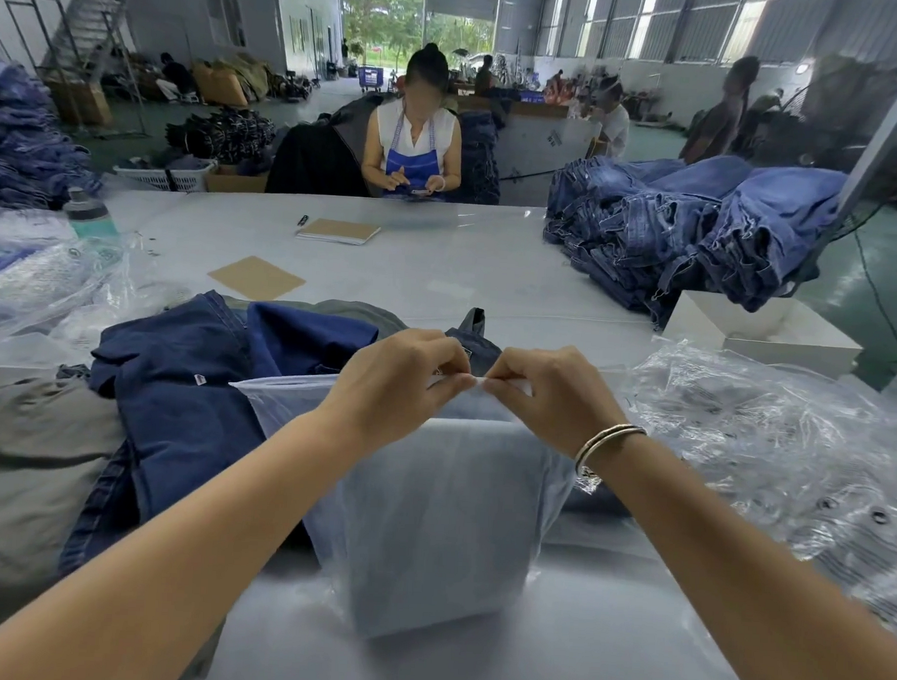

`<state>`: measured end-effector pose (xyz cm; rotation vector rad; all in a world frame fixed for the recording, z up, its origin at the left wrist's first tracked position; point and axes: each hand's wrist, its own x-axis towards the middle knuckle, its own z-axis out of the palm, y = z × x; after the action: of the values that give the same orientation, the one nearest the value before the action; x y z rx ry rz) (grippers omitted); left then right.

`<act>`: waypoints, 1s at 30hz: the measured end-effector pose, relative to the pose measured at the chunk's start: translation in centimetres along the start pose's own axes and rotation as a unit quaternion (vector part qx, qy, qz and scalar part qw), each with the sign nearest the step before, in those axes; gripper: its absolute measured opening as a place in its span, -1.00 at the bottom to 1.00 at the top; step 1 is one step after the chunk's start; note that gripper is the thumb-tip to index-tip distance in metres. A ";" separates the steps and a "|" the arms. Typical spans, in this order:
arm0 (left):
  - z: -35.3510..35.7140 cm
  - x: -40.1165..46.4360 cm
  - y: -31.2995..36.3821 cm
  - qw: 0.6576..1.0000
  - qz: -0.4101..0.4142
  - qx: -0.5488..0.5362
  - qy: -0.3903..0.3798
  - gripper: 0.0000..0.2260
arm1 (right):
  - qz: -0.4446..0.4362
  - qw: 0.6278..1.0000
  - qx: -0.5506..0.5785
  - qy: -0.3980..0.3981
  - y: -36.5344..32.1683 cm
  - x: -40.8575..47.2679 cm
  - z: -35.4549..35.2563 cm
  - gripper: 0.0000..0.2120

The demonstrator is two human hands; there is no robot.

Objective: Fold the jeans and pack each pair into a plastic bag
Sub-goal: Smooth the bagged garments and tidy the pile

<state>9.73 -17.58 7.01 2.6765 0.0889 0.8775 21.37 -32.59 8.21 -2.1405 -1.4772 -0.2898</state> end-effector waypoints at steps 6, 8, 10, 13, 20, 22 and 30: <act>-2.9 -1.9 -3.0 0.999 0.035 0.038 -0.015 -0.89 | 0.007 1.000 -0.006 0.001 1.2 -0.6 -1.0 -0.86; -4.5 -3.5 -5.1 0.998 0.026 0.058 -0.017 -0.93 | 0.021 1.000 0.003 -0.003 1.8 -1.0 -1.3 -0.87; -6.0 -4.9 -7.2 0.997 0.003 0.072 -0.014 -0.95 | 0.029 1.000 0.002 -0.005 2.1 -1.2 -1.3 -0.87; -7.5 -6.1 -9.7 0.995 -0.042 0.089 -0.005 -0.94 | 0.024 1.000 -0.003 -0.011 2.1 -1.1 -1.1 -0.87; -7.4 -6.3 -11.1 0.990 -0.129 -0.057 -0.011 -0.89 | 0.051 0.997 0.007 -0.062 2.4 -1.0 -0.8 -0.76; -6.7 -6.2 -10.4 0.977 -0.147 -0.153 -0.021 -0.95 | 0.052 0.984 -0.057 -0.159 2.1 -1.1 0.4 -0.32; -1.3 -8.5 -7.3 0.879 -0.277 -0.381 -0.071 0.03 | 0.108 0.915 -0.092 -0.378 3.9 -3.4 8.5 -0.15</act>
<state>2.36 -11.64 0.88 1.8091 0.3692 0.3981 22.70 -31.91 -1.66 -2.7093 -1.6068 0.5709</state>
